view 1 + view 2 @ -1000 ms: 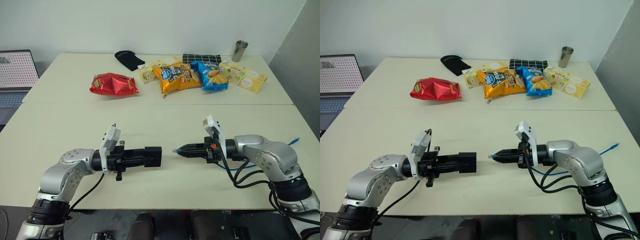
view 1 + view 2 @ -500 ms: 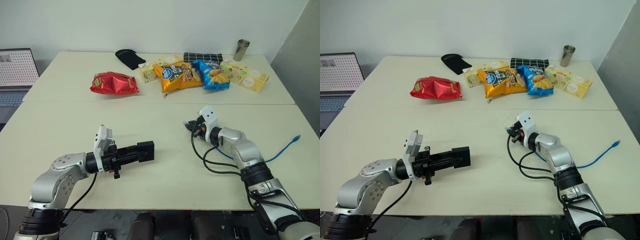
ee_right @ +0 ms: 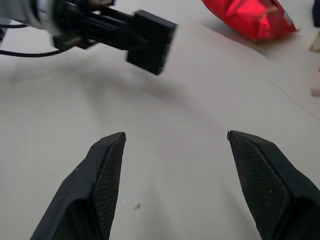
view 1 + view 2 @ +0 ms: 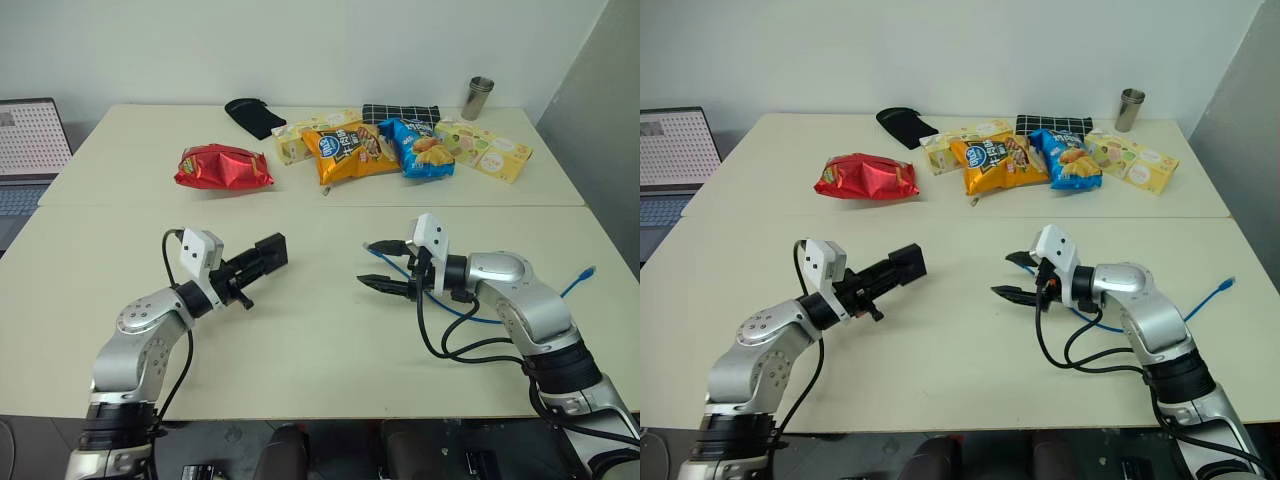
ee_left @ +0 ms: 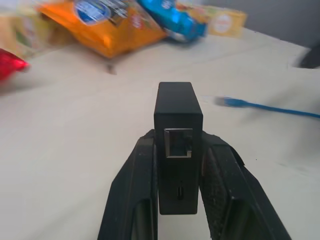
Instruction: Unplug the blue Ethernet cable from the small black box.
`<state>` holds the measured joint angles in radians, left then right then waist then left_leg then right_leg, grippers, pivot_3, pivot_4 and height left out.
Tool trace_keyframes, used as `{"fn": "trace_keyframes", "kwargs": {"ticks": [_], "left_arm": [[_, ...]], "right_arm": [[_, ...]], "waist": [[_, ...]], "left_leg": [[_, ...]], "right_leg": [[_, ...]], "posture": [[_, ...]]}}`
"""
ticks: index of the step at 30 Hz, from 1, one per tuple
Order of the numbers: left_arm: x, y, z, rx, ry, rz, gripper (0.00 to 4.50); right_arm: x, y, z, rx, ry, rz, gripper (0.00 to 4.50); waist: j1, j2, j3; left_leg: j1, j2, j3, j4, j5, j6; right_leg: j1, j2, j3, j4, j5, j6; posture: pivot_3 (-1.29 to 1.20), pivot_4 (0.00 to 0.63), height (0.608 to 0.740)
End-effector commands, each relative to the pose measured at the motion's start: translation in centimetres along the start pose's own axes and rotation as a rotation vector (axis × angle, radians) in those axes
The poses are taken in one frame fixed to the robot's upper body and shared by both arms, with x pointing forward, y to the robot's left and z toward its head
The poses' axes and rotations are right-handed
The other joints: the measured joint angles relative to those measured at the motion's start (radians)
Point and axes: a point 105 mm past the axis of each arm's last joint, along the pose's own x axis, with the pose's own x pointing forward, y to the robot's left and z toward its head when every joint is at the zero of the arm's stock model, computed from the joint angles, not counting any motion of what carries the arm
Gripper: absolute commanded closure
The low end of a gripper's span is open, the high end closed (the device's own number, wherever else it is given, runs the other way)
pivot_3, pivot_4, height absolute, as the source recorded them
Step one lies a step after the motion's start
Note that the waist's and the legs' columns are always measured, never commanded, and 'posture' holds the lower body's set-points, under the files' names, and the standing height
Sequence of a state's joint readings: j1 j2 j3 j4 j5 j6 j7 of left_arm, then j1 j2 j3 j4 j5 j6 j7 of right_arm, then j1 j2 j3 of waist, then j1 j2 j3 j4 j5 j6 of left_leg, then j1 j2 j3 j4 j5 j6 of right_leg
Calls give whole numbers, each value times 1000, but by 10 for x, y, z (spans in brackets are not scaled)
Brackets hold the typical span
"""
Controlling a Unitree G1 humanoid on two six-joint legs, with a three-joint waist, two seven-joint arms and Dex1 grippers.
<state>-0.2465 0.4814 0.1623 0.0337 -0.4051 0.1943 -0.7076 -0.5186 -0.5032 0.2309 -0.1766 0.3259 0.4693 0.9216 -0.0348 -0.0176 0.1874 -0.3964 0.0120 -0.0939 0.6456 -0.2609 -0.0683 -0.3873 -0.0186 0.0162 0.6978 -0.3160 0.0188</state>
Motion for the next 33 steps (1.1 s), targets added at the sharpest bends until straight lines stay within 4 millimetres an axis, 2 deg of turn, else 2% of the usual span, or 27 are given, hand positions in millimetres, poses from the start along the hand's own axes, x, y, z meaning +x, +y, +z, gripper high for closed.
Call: {"fn": "trace_keyframes", "kwargs": {"ticks": [1, 11, 13, 14, 15, 19, 21, 24, 28, 33], "left_arm": [[2, 25, 0, 103, -59, 165, 3719], [12, 30, -37, 56, -35, 234, 3719], [9, 32, -42, 46, -24, 242, 3018], [8, 32, -44, 37, -18, 244, 2906], [6, 32, -46, 32, -13, 239, 2570], [-3, 30, -51, 15, -1, 235, 1837], [-8, 30, -52, 10, 8, 248, 1260], [-20, 27, -53, 20, 40, 266, 666], [-41, 17, -48, 56, 101, 269, 666], [-66, 2, -32, 87, 201, 198, 666]], "right_arm": [[11, 7, 10, -55, -12, 8, 1037], [19, 12, 4, -73, 17, 8, 1037], [18, 14, 2, -75, 26, 9, 993], [18, 14, 2, -75, 31, 9, 993], [18, 14, 1, -75, 34, 8, 993], [17, 16, -1, -74, 40, 6, 993], [17, 16, -1, -73, 43, 7, 993], [16, 17, -2, -67, 47, 5, 993], [8, 16, -7, -37, 54, -27, 993], [-16, 8, -15, 51, 58, -134, 993]], "waist": [[2, 0, 0], [5, -1, 0], [5, -1, -1], [5, -1, -1], [5, -1, -1], [2, -1, -1], [1, -1, -1], [-1, -1, -1], [-2, -1, -1], [3, -1, -1]], "left_leg": [[0, 0, 0, 0, 0, 0], [-2, -2, 0, 1, 0, 0], [-1, -2, 0, 1, 0, 0], [-1, -2, -1, 1, 0, 0], [-1, -2, 0, 1, 0, 0], [-1, -2, 0, 1, 0, 0], [-1, -2, 0, 1, 0, 0], [-1, -1, 0, 1, 0, 0], [0, 0, -1, 0, 0, 0], [0, 1, -2, 1, 0, 0]], "right_leg": [[0, 0, 0, 0, 0, 0], [0, -1, -1, 0, 0, 1], [0, -1, -1, 0, 0, 1], [0, -1, -1, 0, 0, 1], [0, -1, -1, 0, 0, 1], [0, -1, -1, 0, 0, 1], [0, -1, 0, 0, 0, 1], [0, -1, 0, 0, 0, 1], [0, -1, 1, 0, 0, 1], [1, -2, 1, 0, 0, 1]], "posture": [[0, 150, 740], [0, 150, 740], [0, 150, 740], [0, 150, 740], [0, 150, 740], [0, 150, 740], [0, 150, 740], [0, 150, 740], [0, 150, 740], [0, 150, 740]]}}
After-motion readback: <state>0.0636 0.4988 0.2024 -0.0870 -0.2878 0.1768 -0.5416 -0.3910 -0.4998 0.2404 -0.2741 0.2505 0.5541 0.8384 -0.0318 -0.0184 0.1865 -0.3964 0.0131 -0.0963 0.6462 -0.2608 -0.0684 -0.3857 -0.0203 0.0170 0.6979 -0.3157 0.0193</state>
